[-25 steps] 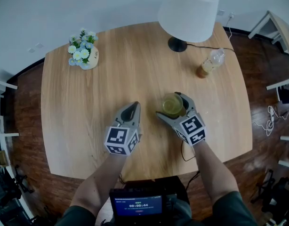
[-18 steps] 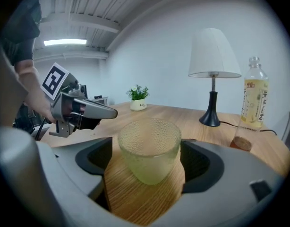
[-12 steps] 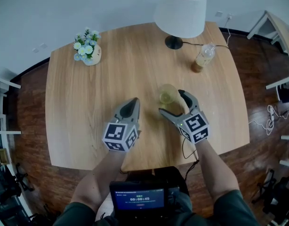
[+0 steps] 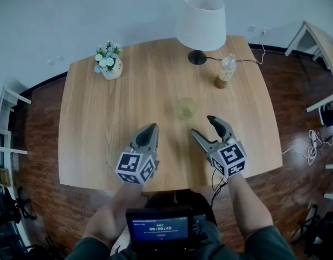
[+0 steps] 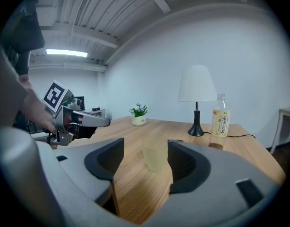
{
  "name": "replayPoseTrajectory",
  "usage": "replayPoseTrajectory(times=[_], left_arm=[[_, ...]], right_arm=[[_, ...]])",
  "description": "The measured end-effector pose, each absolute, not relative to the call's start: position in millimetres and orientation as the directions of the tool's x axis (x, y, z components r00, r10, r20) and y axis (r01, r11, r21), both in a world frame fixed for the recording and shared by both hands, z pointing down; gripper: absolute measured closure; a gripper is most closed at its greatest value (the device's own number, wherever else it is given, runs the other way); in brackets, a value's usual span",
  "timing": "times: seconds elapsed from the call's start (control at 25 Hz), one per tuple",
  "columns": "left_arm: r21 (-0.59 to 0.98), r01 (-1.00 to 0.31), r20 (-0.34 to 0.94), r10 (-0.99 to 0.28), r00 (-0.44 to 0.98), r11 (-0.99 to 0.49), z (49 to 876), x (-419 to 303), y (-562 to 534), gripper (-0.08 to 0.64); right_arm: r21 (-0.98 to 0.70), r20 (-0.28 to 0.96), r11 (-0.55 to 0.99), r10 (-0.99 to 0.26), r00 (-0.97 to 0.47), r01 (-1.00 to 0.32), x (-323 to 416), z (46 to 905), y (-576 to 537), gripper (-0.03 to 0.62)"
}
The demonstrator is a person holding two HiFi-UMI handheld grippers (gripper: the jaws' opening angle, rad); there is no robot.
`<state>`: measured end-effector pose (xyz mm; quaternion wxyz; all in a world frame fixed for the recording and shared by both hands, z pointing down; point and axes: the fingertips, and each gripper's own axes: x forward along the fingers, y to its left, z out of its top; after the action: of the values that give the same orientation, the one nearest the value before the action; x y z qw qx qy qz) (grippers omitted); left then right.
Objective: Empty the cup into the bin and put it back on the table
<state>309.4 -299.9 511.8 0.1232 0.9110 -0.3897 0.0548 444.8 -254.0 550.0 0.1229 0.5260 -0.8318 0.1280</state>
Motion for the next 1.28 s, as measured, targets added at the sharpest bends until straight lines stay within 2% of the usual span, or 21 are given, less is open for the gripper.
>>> replayPoseTrajectory(times=[0.12,0.2,0.32,0.36,0.4,0.52,0.56,0.6,1.28], left_arm=[[0.18,-0.723,0.17,-0.703,0.69,-0.667,499.5,306.0,-286.0,0.558],[0.178,-0.722,0.148,-0.707,0.691,-0.669,490.1,303.3,-276.7,0.558],[0.155,-0.727,0.121,-0.718,0.685,-0.668,474.9,296.9,-265.7,0.558],[0.148,-0.729,0.116,-0.72,0.684,-0.668,470.9,294.1,-262.2,0.558],[0.145,-0.729,0.113,-0.72,0.684,-0.669,467.9,291.6,-258.6,0.558],[0.153,-0.724,0.101,-0.719,0.688,-0.672,461.5,284.2,-249.7,0.558],[0.157,-0.723,0.093,-0.718,0.689,-0.673,459.1,281.7,-247.0,0.558],[0.162,-0.719,0.084,-0.717,0.692,-0.676,456.7,279.3,-244.0,0.558],[0.138,-0.639,-0.053,-0.65,0.758,-0.757,397.1,219.7,-174.3,0.558]], right_arm=[[-0.081,0.329,0.443,-0.834,-0.444,-0.893,441.0,537.6,-241.0,0.301],[-0.038,0.334,0.481,-0.82,-0.465,-0.876,434.7,532.9,-231.4,0.355],[-0.014,0.314,0.494,-0.823,-0.473,-0.869,426.2,519.8,-223.2,0.359],[-0.017,0.303,0.487,-0.83,-0.469,-0.873,425.2,515.4,-221.3,0.372],[-0.021,0.295,0.483,-0.834,-0.467,-0.875,423.9,511.6,-219.1,0.426],[-0.026,0.282,0.481,-0.838,-0.468,-0.877,417.7,500.9,-210.9,0.445],[-0.009,0.279,0.474,-0.844,-0.457,-0.881,417.7,497.9,-208.5,0.493],[0.012,0.276,0.463,-0.853,-0.442,-0.886,418.8,494.9,-206.2,0.589],[0.007,0.221,0.346,-0.916,-0.336,-0.938,382.0,431.2,-134.6,0.591]])
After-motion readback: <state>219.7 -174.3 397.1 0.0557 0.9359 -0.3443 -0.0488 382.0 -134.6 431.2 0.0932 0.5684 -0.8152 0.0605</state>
